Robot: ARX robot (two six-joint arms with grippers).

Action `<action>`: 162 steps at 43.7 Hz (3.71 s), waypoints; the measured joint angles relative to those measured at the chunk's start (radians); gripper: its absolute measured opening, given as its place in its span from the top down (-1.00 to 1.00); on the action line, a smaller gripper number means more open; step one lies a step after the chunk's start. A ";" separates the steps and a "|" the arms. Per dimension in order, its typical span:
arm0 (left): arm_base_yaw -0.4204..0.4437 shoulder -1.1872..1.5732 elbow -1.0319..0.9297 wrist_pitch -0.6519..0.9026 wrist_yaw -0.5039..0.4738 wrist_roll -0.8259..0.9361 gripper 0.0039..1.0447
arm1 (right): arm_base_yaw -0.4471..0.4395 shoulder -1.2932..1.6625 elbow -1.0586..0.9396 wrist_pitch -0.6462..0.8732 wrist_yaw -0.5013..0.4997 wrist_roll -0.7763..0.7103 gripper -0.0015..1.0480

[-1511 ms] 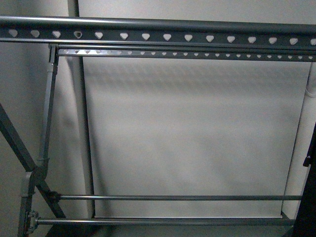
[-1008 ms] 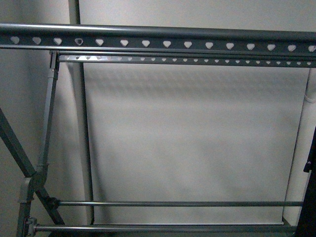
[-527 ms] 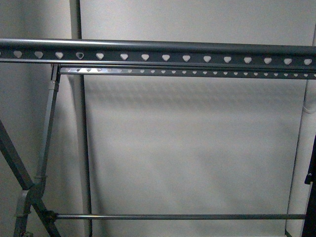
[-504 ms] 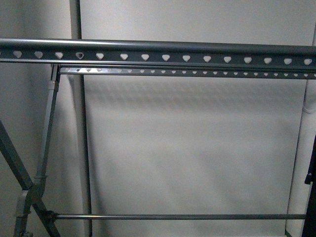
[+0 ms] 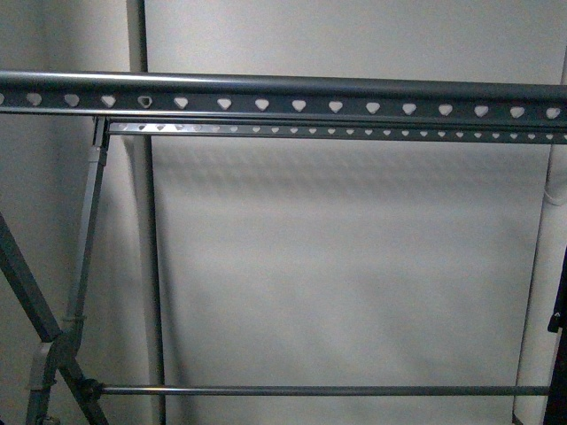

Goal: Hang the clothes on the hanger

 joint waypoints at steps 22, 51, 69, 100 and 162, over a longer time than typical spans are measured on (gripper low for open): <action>-0.234 -0.045 0.000 -0.052 -0.436 0.088 0.96 | 0.000 0.000 0.000 0.000 0.000 0.000 -0.85; -0.234 -0.045 0.000 -0.052 -0.436 0.091 -0.65 | 0.000 0.000 0.000 0.000 0.000 0.000 -0.86; -0.234 -0.044 0.000 -0.052 -0.436 0.093 -0.88 | 0.000 0.000 0.000 0.000 0.000 0.000 -0.85; -0.051 0.530 0.241 0.349 0.064 0.007 -0.88 | 0.000 0.000 0.000 0.000 0.000 0.000 -0.85; -0.038 1.502 1.087 -0.085 -0.844 -0.710 -0.35 | 0.000 0.000 0.000 0.000 0.000 0.000 -0.85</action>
